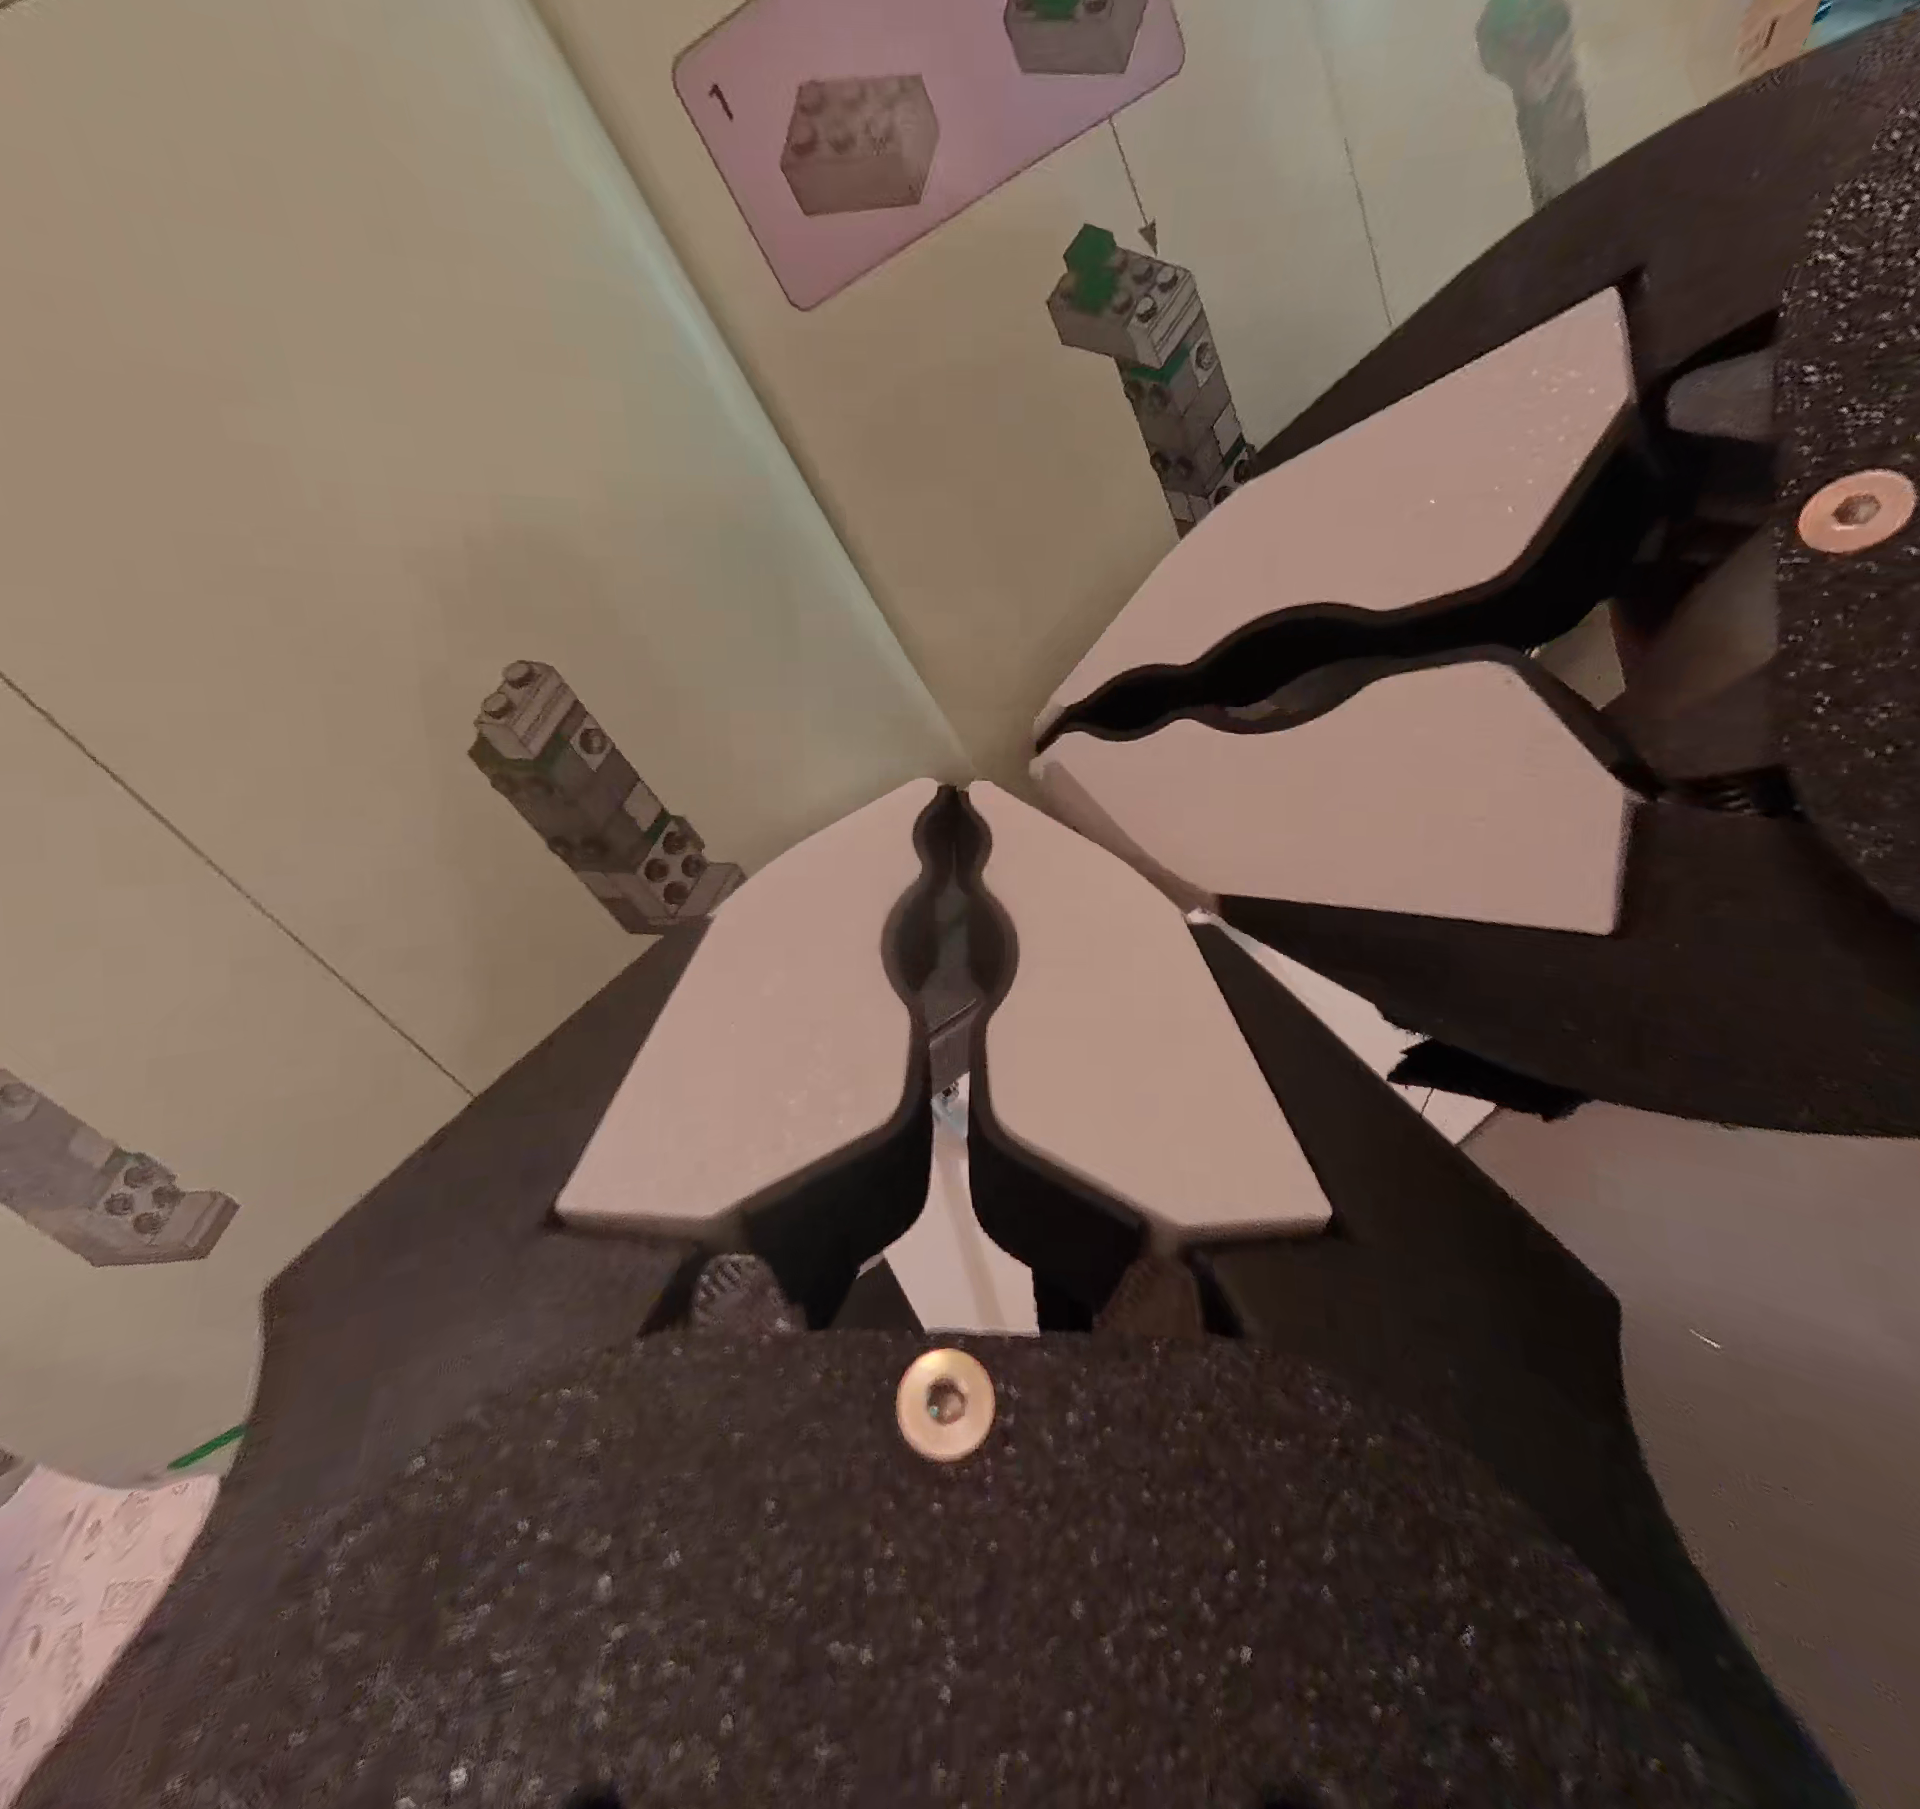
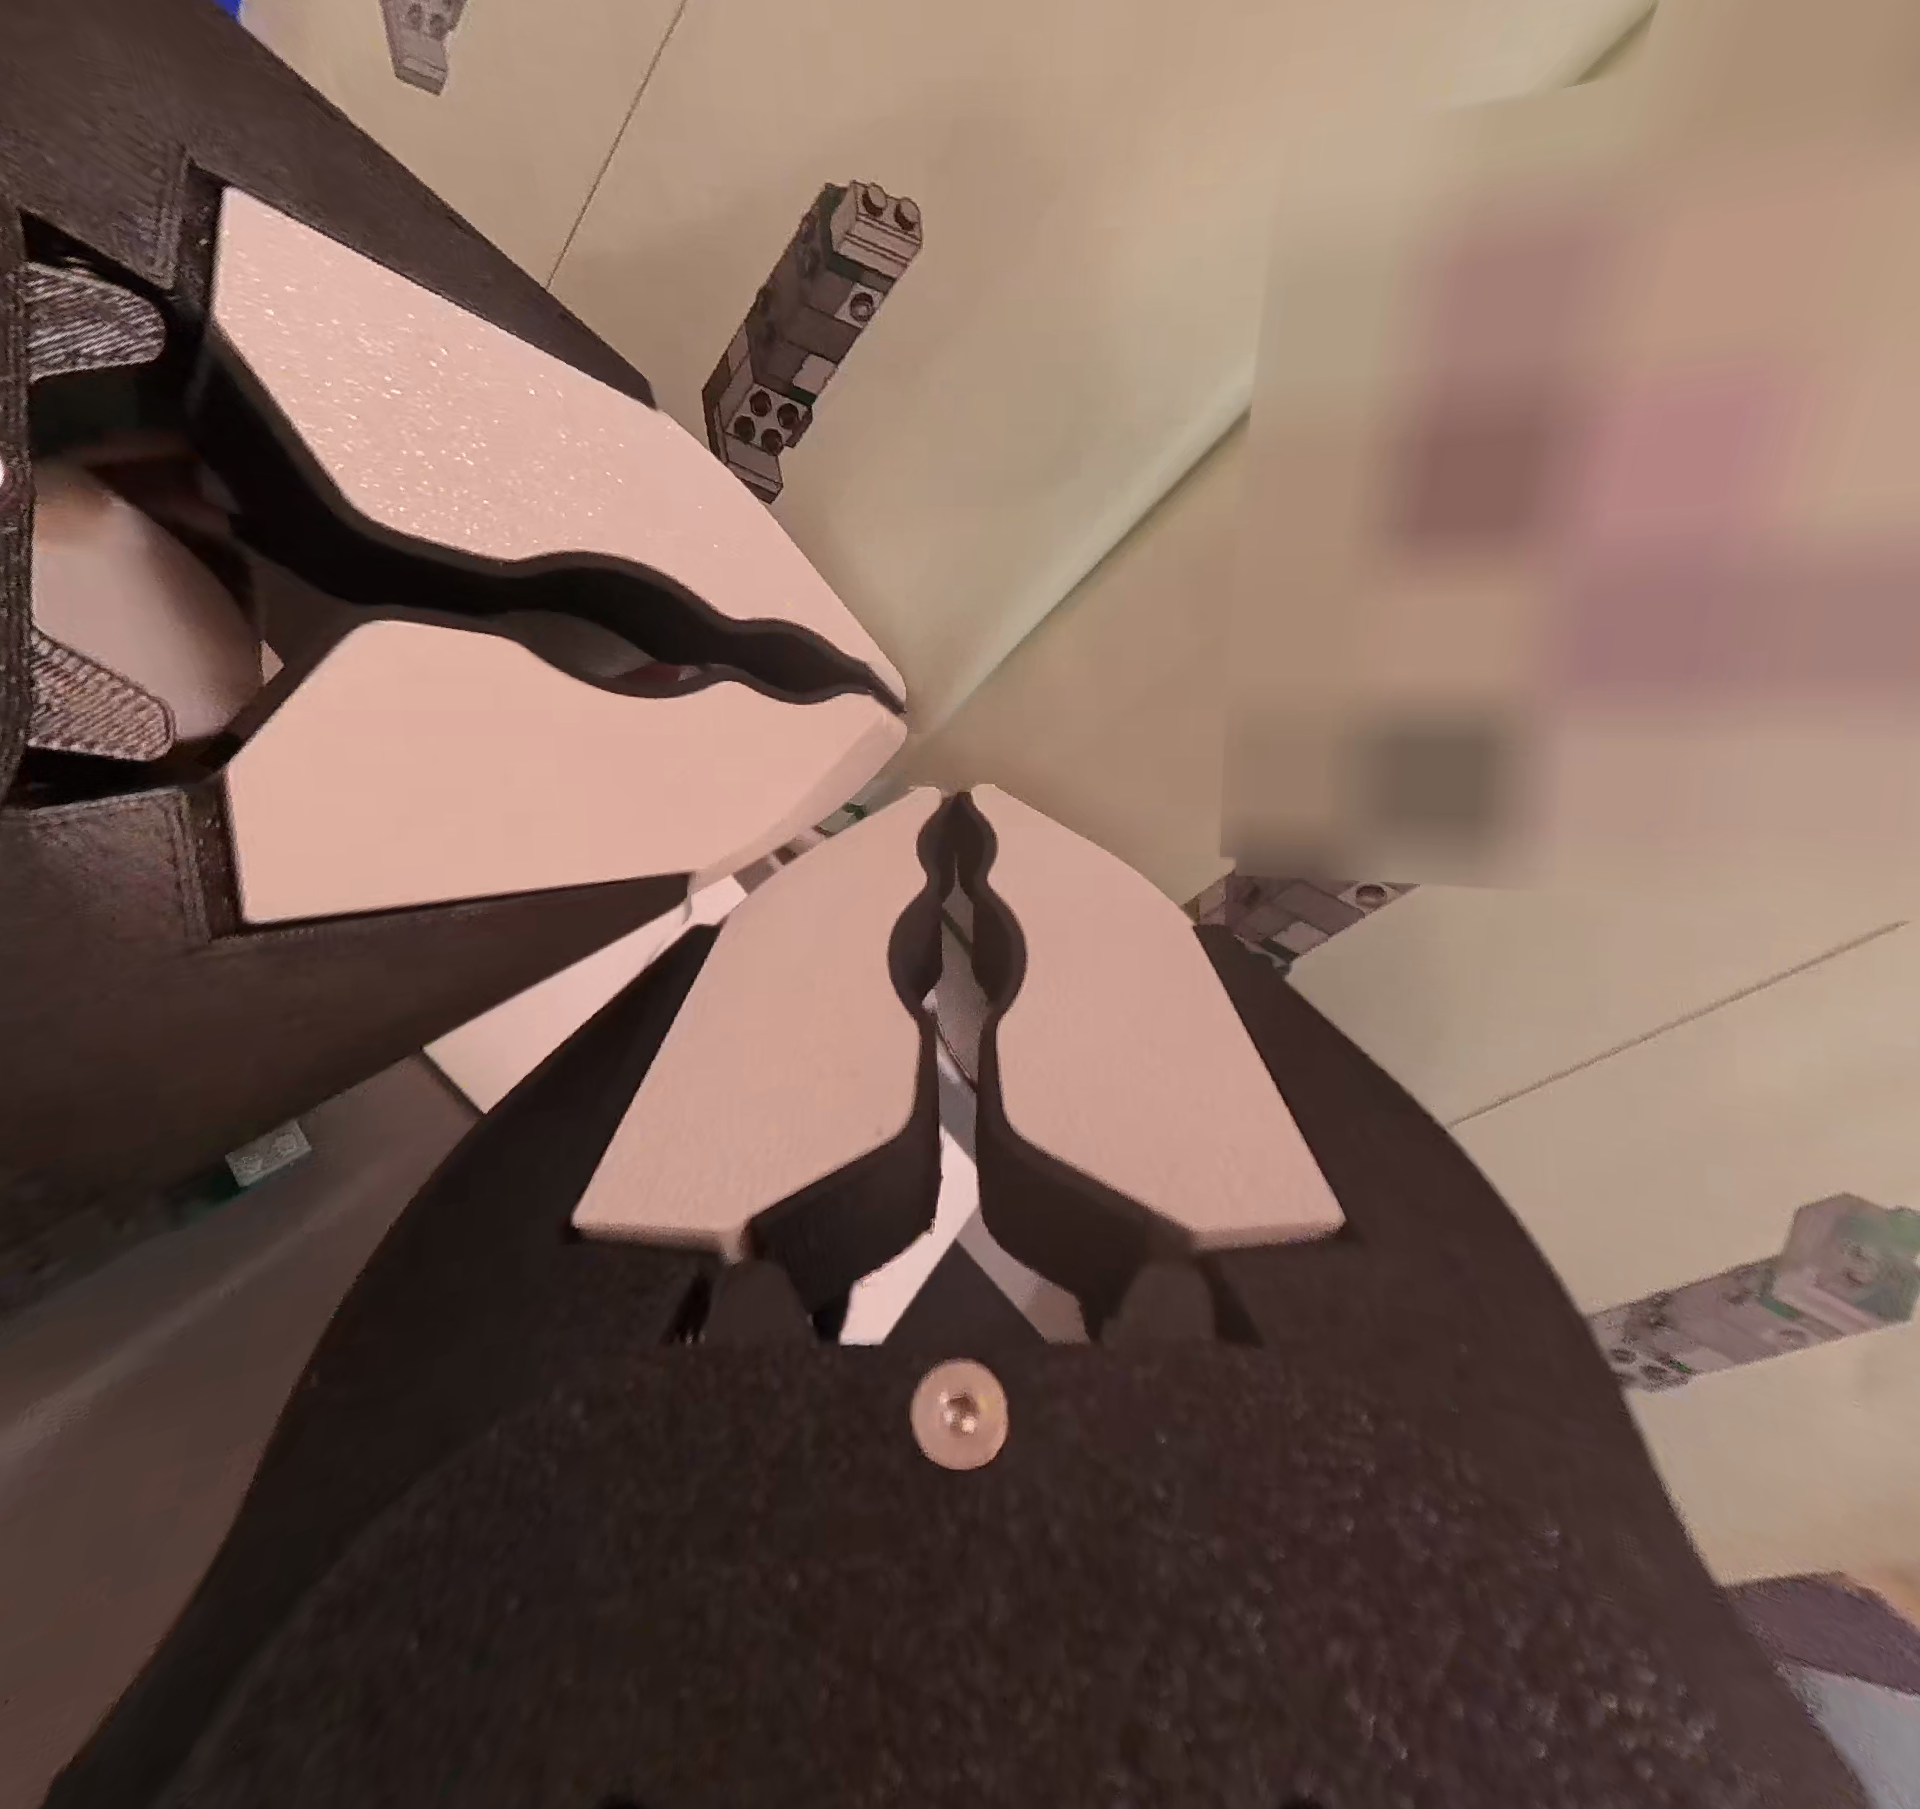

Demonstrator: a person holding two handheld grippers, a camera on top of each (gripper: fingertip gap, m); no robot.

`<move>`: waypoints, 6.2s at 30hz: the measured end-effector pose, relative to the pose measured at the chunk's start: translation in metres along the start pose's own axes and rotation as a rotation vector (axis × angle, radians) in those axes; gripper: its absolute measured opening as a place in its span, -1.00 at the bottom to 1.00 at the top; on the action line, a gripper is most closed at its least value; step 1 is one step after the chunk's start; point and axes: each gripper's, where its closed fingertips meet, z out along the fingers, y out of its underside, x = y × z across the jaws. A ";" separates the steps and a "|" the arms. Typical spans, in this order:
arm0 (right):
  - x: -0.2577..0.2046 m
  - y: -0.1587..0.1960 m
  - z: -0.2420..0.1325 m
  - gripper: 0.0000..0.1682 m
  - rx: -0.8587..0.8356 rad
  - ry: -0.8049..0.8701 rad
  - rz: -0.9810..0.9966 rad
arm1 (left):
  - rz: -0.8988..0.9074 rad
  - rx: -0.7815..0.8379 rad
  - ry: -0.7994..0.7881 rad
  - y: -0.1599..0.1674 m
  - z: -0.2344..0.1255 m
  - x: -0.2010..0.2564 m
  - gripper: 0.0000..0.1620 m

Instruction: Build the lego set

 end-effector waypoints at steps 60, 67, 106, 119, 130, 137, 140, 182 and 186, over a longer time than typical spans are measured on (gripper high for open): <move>-0.039 0.040 -0.138 -1.00 0.475 0.088 0.410 | -0.300 0.261 -0.299 0.073 -0.130 -0.062 -1.00; -0.047 0.048 -0.125 -1.00 0.452 0.056 0.424 | -0.250 0.232 -0.281 0.077 -0.116 -0.052 -1.00; -0.053 0.049 -0.126 -0.99 0.432 -0.088 0.501 | -0.260 0.283 -0.391 -0.031 -0.092 -0.160 -1.00; -0.052 0.051 -0.125 -0.99 0.431 -0.098 0.520 | -0.262 0.298 -0.366 -0.034 -0.088 -0.152 -1.00; -0.054 0.050 -0.124 -0.99 0.429 -0.108 0.522 | -0.244 0.294 -0.370 -0.033 -0.089 -0.154 -1.00; -0.059 0.049 -0.123 -0.99 0.430 -0.125 0.531 | -0.240 0.305 -0.348 -0.028 -0.095 -0.140 -1.00; -0.061 0.048 -0.122 -0.99 0.426 -0.128 0.523 | -0.236 0.306 -0.321 -0.020 -0.100 -0.127 -1.00; -0.088 0.053 -0.119 -0.99 0.384 -0.280 0.588 | 0.175 -1.060 0.610 0.302 -0.302 -0.045 -0.52; -0.089 0.056 -0.115 -0.98 0.369 -0.286 0.590 | 0.242 -1.160 0.604 0.323 -0.287 -0.044 -0.54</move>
